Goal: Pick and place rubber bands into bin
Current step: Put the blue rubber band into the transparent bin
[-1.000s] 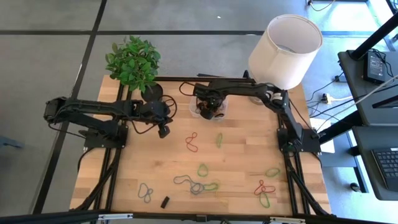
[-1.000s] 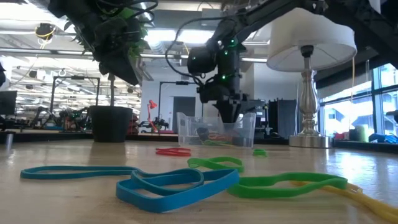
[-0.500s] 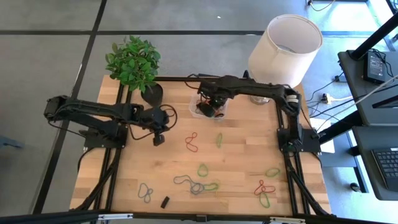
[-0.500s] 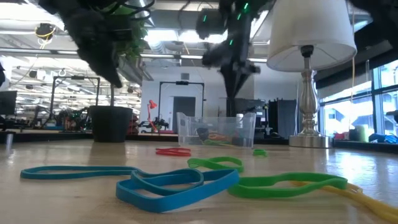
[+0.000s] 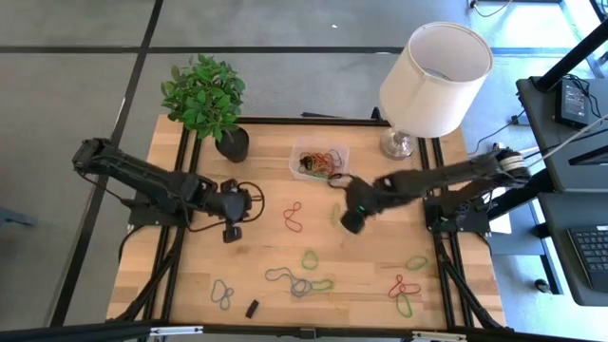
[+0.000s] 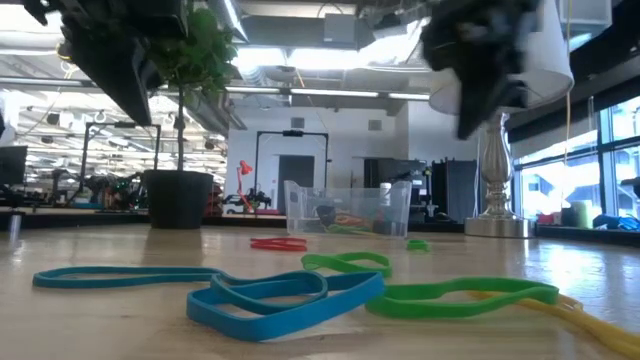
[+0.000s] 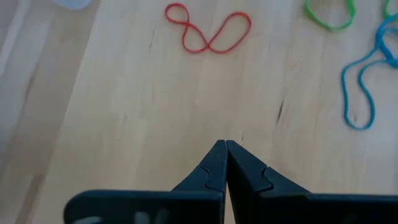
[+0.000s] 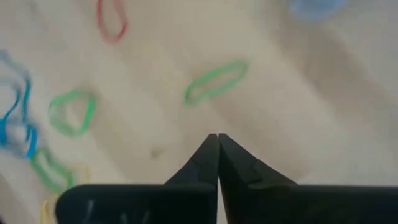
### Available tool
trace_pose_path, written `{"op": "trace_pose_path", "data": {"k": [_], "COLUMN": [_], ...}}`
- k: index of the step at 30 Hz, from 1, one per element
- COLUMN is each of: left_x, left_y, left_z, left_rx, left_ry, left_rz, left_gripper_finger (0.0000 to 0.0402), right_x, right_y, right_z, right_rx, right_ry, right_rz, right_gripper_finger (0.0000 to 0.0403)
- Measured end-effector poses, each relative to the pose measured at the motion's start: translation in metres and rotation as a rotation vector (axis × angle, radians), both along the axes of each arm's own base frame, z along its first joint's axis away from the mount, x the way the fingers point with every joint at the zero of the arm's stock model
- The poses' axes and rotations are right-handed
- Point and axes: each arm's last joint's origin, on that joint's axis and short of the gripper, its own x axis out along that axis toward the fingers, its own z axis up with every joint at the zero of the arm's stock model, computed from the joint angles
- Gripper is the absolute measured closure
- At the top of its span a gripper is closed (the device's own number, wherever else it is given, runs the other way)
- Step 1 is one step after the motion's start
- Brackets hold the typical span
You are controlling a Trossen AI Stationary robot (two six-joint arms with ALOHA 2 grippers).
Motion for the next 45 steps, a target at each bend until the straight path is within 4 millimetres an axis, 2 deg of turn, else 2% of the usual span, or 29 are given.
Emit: {"op": "trace_pose_path", "data": {"k": [7, 12, 17, 21, 28, 38, 45], "left_x": [0.015, 0.022, 0.021, 0.017, 0.001, 0.003, 0.000], "left_y": [-0.030, -0.047, -0.067, -0.086, -0.122, -0.168, -0.191], "left_z": [0.008, 0.010, 0.004, -0.001, -0.012, -0.046, -0.071], "left_rx": [-0.002, -0.034, -0.136, -0.225, -0.311, -0.400, -0.411], "left_ry": [0.125, 0.274, 0.326, 0.301, 0.276, 0.368, 0.437], "left_rz": [0.098, 0.359, 0.582, 0.780, 0.966, 0.887, 0.896], "left_gripper_finger": [0.0400, 0.0400, 0.0400, 0.0399, 0.0373, 0.0303, 0.0265], "right_x": [-0.047, -0.063, -0.066, -0.066, -0.064, -0.062, -0.058], "right_y": [0.028, 0.037, 0.041, 0.041, 0.042, 0.043, 0.044], "right_z": [-0.021, -0.029, -0.033, -0.033, -0.033, -0.032, -0.030], "right_rx": [0.031, 0.032, -0.022, -0.048, -0.062, -0.057, -0.047], "right_ry": [0.012, 0.025, 0.038, 0.037, 0.022, -0.006, -0.044], "right_rz": [0.027, 0.062, 0.160, 0.226, 0.272, 0.277, 0.276], "right_gripper_finger": [0.0397, 0.0397, 0.0396, 0.0396, 0.0396, 0.0396, 0.0396]}}
